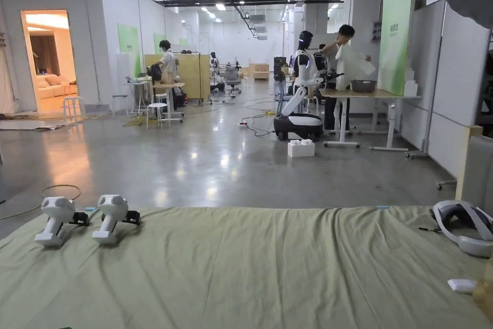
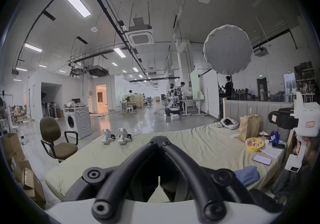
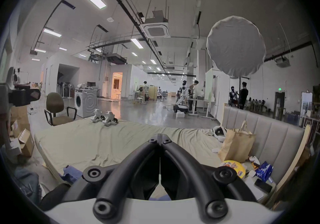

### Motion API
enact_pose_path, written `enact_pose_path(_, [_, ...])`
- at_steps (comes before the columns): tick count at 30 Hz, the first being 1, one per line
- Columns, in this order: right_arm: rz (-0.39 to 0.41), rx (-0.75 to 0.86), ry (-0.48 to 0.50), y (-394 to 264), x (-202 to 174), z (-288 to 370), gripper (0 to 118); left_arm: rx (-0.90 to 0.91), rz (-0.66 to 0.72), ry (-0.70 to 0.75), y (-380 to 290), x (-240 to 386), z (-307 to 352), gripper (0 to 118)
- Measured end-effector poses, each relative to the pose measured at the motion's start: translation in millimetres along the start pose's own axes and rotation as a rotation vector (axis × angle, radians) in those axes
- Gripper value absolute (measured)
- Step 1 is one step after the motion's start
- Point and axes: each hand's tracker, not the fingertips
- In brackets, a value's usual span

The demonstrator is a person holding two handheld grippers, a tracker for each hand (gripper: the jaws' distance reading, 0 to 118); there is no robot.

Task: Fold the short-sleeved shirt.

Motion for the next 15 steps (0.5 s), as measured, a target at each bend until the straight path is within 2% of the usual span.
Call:
enact_pose_path(5, [0.054,0.010,0.000,3.6,-13.0,-1.3,2,-0.005,0.009,-0.014,-2.4,0.1,0.7,2])
enact_pose_path(11, [0.074,-0.004,0.005,0.4,-18.3,-6.1,2,-0.033,0.020,-0.007,-9.1,-3.3,-1.9,2])
enact_pose_path(15, [0.028,-0.028,0.007,-6.2,-14.4,-10.3,2,-0.071,0.038,0.013,-23.4,-11.7,-11.7,2])
